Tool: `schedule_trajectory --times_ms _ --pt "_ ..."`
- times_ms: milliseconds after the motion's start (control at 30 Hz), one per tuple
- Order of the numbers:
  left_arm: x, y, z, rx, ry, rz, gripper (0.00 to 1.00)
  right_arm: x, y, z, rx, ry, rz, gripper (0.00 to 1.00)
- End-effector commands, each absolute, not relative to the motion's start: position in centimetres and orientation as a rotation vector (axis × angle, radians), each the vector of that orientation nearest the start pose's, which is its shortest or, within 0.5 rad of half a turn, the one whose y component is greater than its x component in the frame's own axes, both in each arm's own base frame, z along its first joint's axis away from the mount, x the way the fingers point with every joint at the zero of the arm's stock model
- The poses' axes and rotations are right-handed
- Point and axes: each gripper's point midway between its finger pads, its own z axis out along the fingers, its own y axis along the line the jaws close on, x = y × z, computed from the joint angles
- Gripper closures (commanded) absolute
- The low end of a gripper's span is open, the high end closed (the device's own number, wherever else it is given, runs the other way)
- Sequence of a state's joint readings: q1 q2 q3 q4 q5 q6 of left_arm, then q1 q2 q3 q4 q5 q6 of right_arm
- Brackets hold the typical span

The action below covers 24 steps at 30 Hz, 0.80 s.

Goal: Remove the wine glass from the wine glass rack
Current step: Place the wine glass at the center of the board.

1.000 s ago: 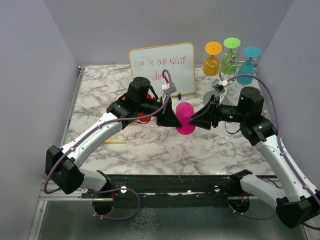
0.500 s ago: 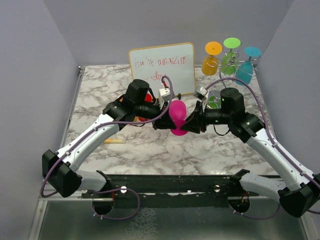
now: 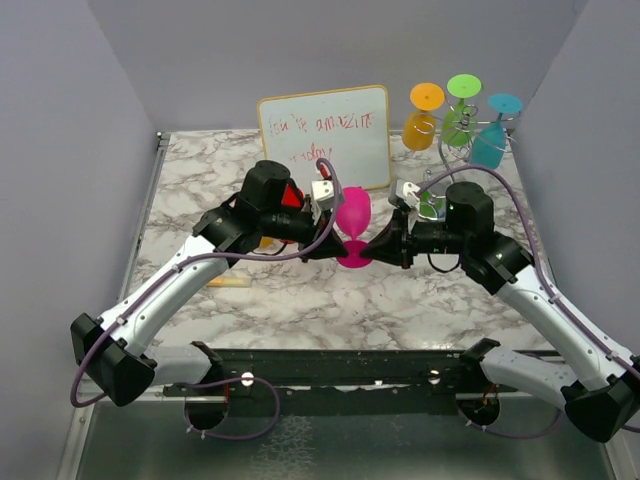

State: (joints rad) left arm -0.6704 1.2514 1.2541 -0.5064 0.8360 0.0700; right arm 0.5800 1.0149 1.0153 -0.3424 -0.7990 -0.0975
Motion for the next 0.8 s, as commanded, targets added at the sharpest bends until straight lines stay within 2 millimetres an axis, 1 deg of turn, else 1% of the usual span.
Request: schedule_trajectory --times_ms 0,33,67,100,133,167,200,300,400,467,500,567,667,767 --pt "18.8 -30.1 30.7 1.198 1.706 -1.142 0.93 16.8 27.1 31.4 -1.297 1.279 1.023 0.99" --pt "18.9 -30.0 30.9 1.181 1.715 -1.140 0.81 16.6 27.1 31.4 -1.326 1.228 0.992 0.99" --pt "18.9 -30.0 31.2 1.178 1.715 -1.143 0.70 16.6 27.0 31.6 -1.333 1.198 0.959 0.99" --pt "18.6 -30.0 31.5 1.184 1.704 -1.154 0.65 16.9 26.9 31.6 -1.328 1.188 0.930 0.99" --pt "18.4 -30.0 31.8 1.192 1.691 -1.162 0.56 17.3 26.8 31.5 -1.325 1.185 0.902 0.99" --pt "18.2 -29.9 32.1 1.196 1.677 -1.161 0.42 17.6 26.8 31.2 -1.331 1.191 0.881 0.99" --pt "18.2 -29.7 32.3 1.190 1.670 -1.149 0.35 17.9 26.8 30.9 -1.341 1.200 0.870 0.99" --pt "18.9 -29.1 32.8 1.155 1.668 -1.079 0.32 18.0 27.2 29.6 -1.402 1.230 0.876 0.99" --pt "20.1 -28.1 32.7 1.089 1.706 -0.977 0.10 18.0 27.6 28.2 -1.444 1.245 0.874 0.99" --pt "20.4 -27.6 32.7 1.058 1.722 -0.944 0.03 18.2 27.7 27.2 -1.460 1.260 0.846 0.99" --pt "20.5 -27.3 32.8 1.048 1.725 -0.934 0.01 18.3 27.7 26.7 -1.467 1.268 0.827 0.99" --pt "20.8 -26.6 32.9 1.014 1.733 -0.903 0.01 18.8 27.6 25.6 -1.491 1.277 0.769 0.99" --pt "22.3 -25.3 33.0 0.942 1.763 -0.870 0.01 19.4 27.3 24.1 -1.519 1.280 0.672 0.99" --pt "23.6 -24.7 33.3 0.901 1.787 -0.941 0.01 19.7 27.2 22.6 -1.554 1.269 0.596 0.99"
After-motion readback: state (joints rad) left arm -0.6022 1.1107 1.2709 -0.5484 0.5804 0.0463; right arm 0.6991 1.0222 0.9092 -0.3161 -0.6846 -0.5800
